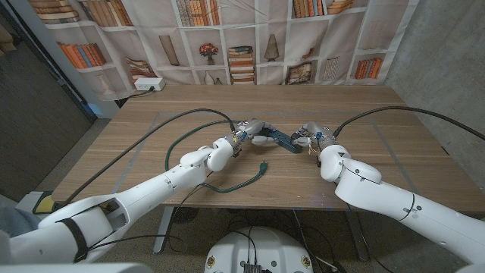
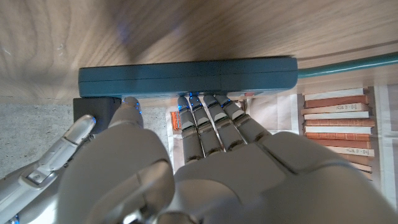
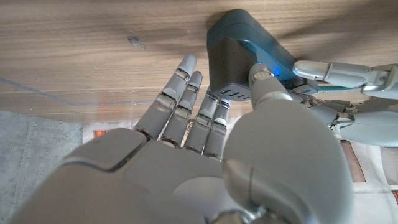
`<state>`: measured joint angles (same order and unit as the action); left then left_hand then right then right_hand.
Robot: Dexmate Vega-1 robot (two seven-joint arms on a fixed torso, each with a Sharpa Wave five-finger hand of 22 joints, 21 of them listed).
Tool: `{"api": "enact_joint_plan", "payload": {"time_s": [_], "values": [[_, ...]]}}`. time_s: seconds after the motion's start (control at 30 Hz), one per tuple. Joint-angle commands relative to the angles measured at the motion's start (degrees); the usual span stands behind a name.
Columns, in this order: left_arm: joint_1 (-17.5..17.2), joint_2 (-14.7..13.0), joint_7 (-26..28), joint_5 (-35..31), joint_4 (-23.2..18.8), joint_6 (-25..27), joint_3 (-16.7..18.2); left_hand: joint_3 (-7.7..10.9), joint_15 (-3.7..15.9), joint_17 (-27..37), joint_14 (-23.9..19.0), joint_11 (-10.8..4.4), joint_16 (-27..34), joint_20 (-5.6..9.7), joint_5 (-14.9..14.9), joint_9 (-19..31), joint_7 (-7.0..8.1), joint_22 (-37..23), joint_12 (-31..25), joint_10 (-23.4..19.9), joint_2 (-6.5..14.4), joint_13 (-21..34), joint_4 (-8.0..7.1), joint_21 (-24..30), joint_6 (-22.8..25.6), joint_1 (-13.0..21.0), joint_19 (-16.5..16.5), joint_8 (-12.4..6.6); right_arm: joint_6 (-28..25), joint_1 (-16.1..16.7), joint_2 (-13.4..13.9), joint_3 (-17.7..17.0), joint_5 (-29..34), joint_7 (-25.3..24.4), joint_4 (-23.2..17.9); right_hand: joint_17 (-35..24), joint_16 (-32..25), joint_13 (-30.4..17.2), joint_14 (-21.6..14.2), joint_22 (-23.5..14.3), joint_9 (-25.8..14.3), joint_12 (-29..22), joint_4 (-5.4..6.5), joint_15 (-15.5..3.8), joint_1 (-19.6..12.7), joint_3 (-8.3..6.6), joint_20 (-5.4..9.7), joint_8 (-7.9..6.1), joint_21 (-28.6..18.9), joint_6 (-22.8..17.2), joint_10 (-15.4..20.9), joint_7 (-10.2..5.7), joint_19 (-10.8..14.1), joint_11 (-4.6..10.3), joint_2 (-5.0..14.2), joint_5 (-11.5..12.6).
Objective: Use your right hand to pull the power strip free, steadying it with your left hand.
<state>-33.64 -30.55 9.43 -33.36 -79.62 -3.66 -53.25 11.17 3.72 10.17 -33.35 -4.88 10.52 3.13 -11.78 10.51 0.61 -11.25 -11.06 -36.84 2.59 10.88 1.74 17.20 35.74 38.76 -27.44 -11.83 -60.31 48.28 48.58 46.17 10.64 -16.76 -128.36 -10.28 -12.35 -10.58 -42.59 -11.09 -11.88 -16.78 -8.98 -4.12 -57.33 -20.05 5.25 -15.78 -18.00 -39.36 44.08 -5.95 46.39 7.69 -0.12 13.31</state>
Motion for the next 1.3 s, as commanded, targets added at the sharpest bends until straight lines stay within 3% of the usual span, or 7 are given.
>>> {"api": "enact_joint_plan", "payload": {"time_s": [0.03,0.13,0.27,0.33,0.63,0.93,1.3], "values": [[0.9,0.7,0.3,0.9,2.0,-1.4,-0.1,0.11,1.73,0.9,-0.7,-0.09,0.9,-0.09,0.1,0.2,-0.04,-0.6,-0.2,-0.4,0.1,0.3,-0.15,1.1,0.4,0.3,-0.9,0.13,-2.1,-2.3,-0.7,2.7,1.9,0.4,0.8,-0.5,-0.6,-0.1,-5.7,-0.8,-0.2,-0.7,-0.03,-8.96,-3.3,-0.56,6.98,-1.20,-2.2,-5.5,5.0,-2.26,3.5,1.40,1.11,-0.7],[1.0,0.9,0.3,1.1,2.3,-1.5,-0.1,0.11,1.66,0.9,-0.7,-0.08,0.9,-0.08,0.2,0.2,-0.10,-0.6,-0.2,-0.4,0.1,0.3,-0.16,1.1,0.4,0.3,-0.9,0.12,-1.3,-1.8,-1.1,2.3,2.1,-0.7,1.3,-0.6,-1.1,-0.1,-11.2,-1.4,-0.2,-1.2,0.05,-9.29,-5.6,-0.21,7.08,-2.23,-4.8,-10.5,10.1,-3.52,6.8,2.37,2.08,-1.7],[1.0,1.0,0.2,1.3,2.3,-1.3,-0.1,0.12,1.79,0.9,-0.9,-0.11,0.9,-0.13,0.2,0.2,-0.16,-0.6,-0.3,-0.7,0.2,0.3,-0.19,1.2,0.8,0.3,-1.2,0.00,-0.1,-0.6,-1.6,1.6,2.8,-2.8,1.8,-1.0,-2.1,-0.2,-19.8,-2.6,-0.6,-1.5,0.10,-9.63,-8.5,1.21,7.02,-4.02,-9.6,-17.3,17.2,-3.91,11.4,2.73,3.43,-2.7],[1.1,1.0,-0.1,1.5,2.5,-1.3,-0.2,0.15,1.89,0.9,-1.2,-0.12,1.0,0.01,0.2,0.2,-0.14,-0.6,-0.4,-0.9,0.3,0.3,-0.19,1.4,0.9,0.3,-1.6,-0.04,0.4,-0.1,-1.8,1.4,3.3,-3.8,1.9,-1.1,-2.2,-0.4,-22.1,-3.0,-0.7,-1.6,0.12,-9.67,-9.3,2.00,7.00,-4.32,-11.2,-18.9,19.4,-4.17,12.2,2.86,3.55,-2.9],[1.0,1.2,-1.3,1.7,2.0,-0.6,-0.7,0.23,2.16,0.9,-1.3,-0.05,1.0,0.14,0.3,0.2,-0.23,-0.6,-0.5,-1.3,0.5,0.3,-0.16,1.5,1.3,0.5,-1.7,-0.14,1.1,1.0,-2.4,0.2,4.0,-4.8,2.3,-1.2,-2.5,-0.5,-26.1,-3.7,-1.6,-1.8,0.82,-9.42,-9.8,3.37,7.06,-4.53,-14.1,-19.9,23.4,-3.86,13.0,2.83,4.70,-3.0],[0.2,1.4,-1.9,2.6,1.5,0.3,-0.8,0.23,2.48,0.8,-1.2,-0.50,0.8,-0.03,0.5,0.2,0.42,-0.5,-1.0,-3.2,0.7,0.2,-0.21,1.3,3.8,0.5,-0.9,-0.83,-4.2,0.2,-4.2,0.7,4.9,-5.3,1.6,-1.1,-2.1,-2.0,-27.0,-3.8,-3.2,-2.5,1.14,-9.44,-9.9,4.33,6.90,-4.69,-15.4,-18.9,24.6,-3.90,12.8,3.29,5.11,-2.7],[-0.1,1.4,-2.3,2.0,0.7,1.4,-1.3,0.32,2.56,0.8,-1.2,-0.61,0.7,-0.01,0.6,0.2,0.39,-0.5,-0.8,-3.2,0.9,0.2,-0.23,1.3,4.0,0.6,-0.8,-0.74,0.2,3.7,-4.1,-3.2,3.3,-9.0,0.8,-1.1,-2.1,-3.0,-28.0,-3.8,-4.3,-3.1,1.35,-9.44,-9.9,4.88,6.99,-5.06,-16.3,-18.5,25.5,-3.72,12.8,3.31,5.56,-2.4]]}}
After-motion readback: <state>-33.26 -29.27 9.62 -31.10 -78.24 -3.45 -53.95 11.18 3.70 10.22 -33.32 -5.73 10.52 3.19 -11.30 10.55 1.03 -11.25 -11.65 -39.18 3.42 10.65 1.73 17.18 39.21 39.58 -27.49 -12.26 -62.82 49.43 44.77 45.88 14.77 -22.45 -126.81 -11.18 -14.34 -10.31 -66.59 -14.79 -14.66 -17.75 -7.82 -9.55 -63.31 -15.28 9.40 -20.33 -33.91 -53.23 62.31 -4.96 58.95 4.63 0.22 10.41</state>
